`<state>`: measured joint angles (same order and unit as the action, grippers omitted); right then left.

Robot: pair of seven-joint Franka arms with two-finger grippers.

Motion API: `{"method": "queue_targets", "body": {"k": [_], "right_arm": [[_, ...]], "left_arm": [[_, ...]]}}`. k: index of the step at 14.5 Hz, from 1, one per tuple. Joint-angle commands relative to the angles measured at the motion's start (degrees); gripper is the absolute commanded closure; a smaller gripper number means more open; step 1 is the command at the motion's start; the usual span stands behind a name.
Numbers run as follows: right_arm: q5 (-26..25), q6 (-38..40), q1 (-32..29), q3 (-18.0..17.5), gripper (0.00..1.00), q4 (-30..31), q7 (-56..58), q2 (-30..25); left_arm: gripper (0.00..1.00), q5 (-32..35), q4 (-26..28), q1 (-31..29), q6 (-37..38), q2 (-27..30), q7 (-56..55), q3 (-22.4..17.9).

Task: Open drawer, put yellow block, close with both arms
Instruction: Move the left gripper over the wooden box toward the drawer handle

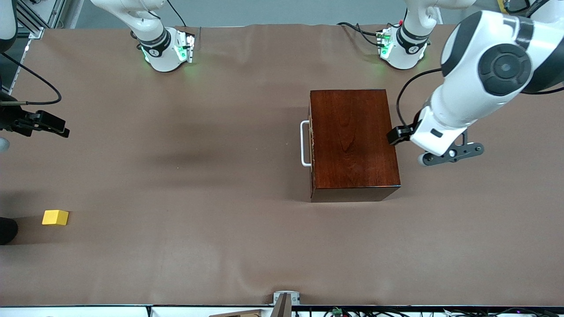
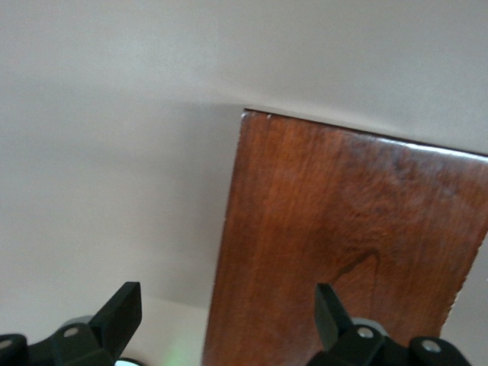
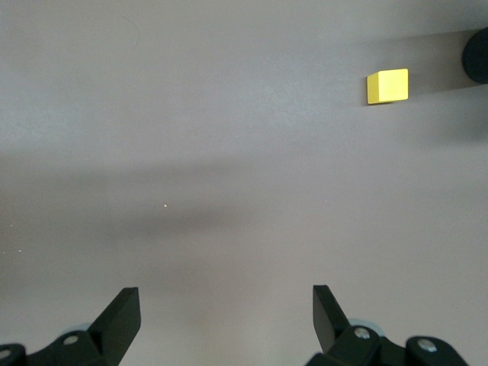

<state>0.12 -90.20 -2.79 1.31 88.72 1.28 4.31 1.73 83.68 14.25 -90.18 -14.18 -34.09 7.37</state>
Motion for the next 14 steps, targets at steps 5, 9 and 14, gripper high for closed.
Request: {"method": "queue_targets", "body": {"k": [5,9,14], "right_arm": [[0.2,-0.8,0.6,0.1,0.00,0.5,-1.1,-1.1],[0.2,-0.8,0.6,0.1,0.00,0.5,-1.1,-1.1],[0.2,-0.8,0.7,0.1,0.00,0.5,-1.1,-1.1]], "left_arm": [[0.00,-0.3,-2.9,6.2,-3.9,-4.4,-14.9,-0.3],[0.00,-0.2,-4.8,8.7,-4.7,-6.7,-20.7,-0.3],[0.00,-0.3,-4.8,9.7,-4.7,-6.9,-23.3,-0.3]]}}
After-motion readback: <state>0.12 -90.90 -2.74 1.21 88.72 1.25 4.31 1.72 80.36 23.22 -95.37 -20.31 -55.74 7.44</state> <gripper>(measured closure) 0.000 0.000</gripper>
